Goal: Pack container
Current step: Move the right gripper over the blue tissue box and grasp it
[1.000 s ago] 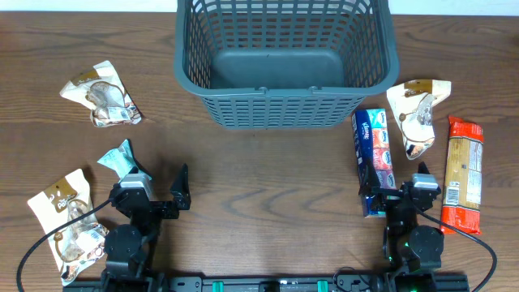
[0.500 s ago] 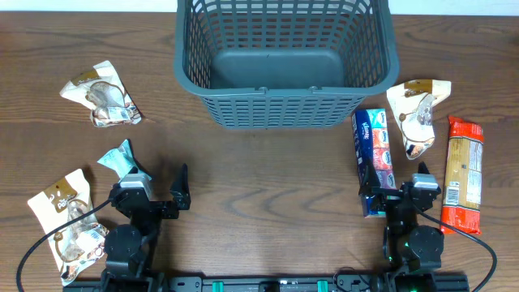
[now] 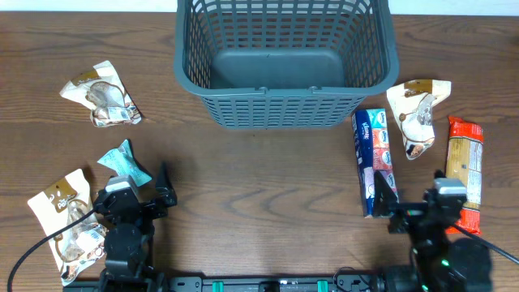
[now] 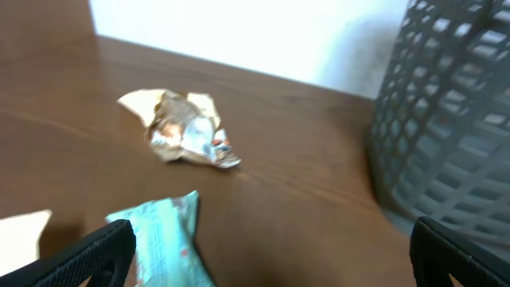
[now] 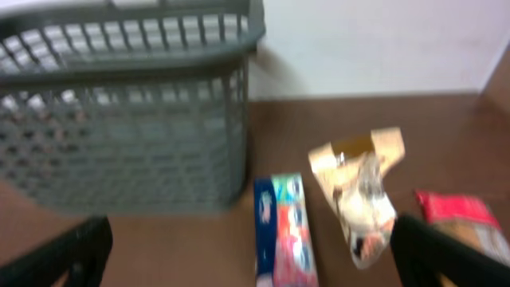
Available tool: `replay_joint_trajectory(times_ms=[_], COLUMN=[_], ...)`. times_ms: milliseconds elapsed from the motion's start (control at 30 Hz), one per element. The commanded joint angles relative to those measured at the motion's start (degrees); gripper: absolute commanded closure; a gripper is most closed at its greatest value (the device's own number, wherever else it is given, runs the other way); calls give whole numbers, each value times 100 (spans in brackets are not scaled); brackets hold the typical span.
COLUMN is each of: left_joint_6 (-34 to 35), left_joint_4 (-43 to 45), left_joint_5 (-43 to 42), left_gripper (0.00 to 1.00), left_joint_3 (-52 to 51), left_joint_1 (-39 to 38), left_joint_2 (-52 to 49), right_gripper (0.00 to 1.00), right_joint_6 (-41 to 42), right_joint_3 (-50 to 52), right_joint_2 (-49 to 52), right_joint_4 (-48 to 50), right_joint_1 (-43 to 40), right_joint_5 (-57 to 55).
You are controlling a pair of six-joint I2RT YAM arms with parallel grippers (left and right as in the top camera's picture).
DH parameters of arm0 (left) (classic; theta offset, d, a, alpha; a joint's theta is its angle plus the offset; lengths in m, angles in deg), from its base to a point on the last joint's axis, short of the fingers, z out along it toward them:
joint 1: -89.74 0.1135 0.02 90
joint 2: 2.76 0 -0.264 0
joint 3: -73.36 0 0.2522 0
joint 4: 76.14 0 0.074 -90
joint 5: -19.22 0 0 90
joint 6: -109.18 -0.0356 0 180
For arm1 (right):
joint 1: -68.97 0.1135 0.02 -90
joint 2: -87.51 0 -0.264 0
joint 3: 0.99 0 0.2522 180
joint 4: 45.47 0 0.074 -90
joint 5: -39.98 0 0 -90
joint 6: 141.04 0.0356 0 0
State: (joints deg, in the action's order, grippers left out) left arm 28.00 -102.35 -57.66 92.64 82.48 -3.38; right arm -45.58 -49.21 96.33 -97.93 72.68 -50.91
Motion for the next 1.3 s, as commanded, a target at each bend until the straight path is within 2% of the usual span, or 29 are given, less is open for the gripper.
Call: replay_joint_trajectory(times_ms=[0, 300, 467, 633, 800, 933, 1100, 1267], left_joint_6=[7, 7, 7, 7, 7, 4, 2, 2], left_joint_4=[-157, -168, -168, -173, -173, -168, -168, -168], left_joint_5=[308, 306, 304, 304, 304, 304, 304, 306], left_gripper=[1, 2, 1, 1, 1, 1, 1, 1], left_joint_3=[149, 149, 146, 149, 149, 149, 149, 146], left_joint_1=[24, 24, 24, 24, 24, 24, 24, 24], left_joint_2=[39, 39, 39, 39, 39, 39, 39, 39], right_gripper=[1, 1, 1, 1, 1, 1, 1, 1], right_joint_6=[7, 308, 275, 142, -7, -544, -597, -595], right_joint_3=[-1237, -4503, -5403, -5469, -5466, -5418, -5060, -4269], right_joint_2=[579, 2929, 4044, 4614, 5171, 5504, 5796, 5821], right_joint_4=[-922, -4693, -5781, -5821, -5670, -5149, -4426, -3515], right_joint_1=[35, 35, 35, 35, 35, 33, -63, -374], right_joint_5=[184, 175, 118, -752, -968, -962, -962, -931])
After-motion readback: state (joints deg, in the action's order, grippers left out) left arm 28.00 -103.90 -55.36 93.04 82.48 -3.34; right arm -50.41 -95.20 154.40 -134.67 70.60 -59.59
